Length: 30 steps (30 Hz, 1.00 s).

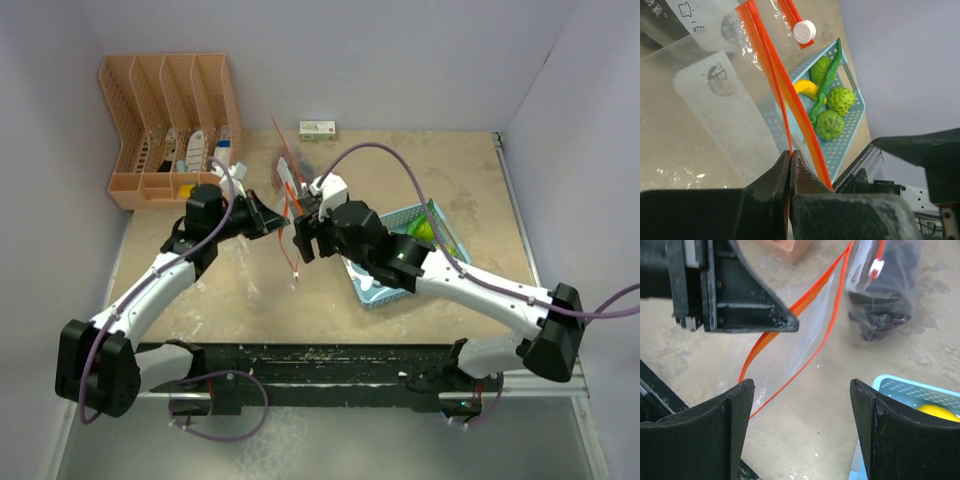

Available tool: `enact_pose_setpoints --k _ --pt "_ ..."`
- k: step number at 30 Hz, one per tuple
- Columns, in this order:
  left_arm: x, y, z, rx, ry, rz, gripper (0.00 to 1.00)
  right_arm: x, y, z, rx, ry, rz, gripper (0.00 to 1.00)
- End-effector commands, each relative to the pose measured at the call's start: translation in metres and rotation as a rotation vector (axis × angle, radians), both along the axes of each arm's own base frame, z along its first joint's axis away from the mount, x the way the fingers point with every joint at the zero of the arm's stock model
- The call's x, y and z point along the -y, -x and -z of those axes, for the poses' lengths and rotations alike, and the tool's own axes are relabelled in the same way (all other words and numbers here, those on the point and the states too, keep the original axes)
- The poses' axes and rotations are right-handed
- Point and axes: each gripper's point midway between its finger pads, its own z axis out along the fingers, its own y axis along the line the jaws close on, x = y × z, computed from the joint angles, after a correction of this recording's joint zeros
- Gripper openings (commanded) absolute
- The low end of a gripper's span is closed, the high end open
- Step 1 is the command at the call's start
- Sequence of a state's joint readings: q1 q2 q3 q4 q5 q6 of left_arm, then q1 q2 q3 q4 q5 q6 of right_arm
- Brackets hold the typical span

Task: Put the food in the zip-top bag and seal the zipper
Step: Pick up the zipper food storage bag at the center of the board, then open the zipper of the food storage bag at the center of the board.

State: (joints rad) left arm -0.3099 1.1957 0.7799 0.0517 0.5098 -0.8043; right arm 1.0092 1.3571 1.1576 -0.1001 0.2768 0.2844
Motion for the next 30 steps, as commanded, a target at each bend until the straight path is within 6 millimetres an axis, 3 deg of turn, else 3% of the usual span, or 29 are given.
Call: enact_pose_setpoints --k 1,15,24,27,29,30 --pt "-0.006 0.003 -0.028 0.140 -0.051 0.012 0.00 0.018 -0.015 -0.048 0.023 -0.088 0.150 0.78" --pt "-0.003 0.010 -0.054 0.215 -0.017 0.038 0.00 -0.007 -0.020 -0.006 -0.176 -0.065 0.106 0.69" --pt "0.004 0.021 -0.076 0.264 0.048 0.098 0.00 -0.023 -0.020 0.006 -0.210 -0.093 0.073 0.66" --pt "0.005 0.027 -0.085 0.287 0.066 0.118 0.00 -0.025 -0.022 0.012 -0.211 -0.086 0.075 0.58" --pt "0.005 0.029 -0.089 0.299 0.067 0.123 0.00 -0.025 -0.025 0.016 -0.207 -0.072 0.083 0.43" --pt "0.005 0.030 -0.090 0.305 0.067 0.125 0.00 -0.023 -0.027 0.018 -0.204 -0.061 0.095 0.30"
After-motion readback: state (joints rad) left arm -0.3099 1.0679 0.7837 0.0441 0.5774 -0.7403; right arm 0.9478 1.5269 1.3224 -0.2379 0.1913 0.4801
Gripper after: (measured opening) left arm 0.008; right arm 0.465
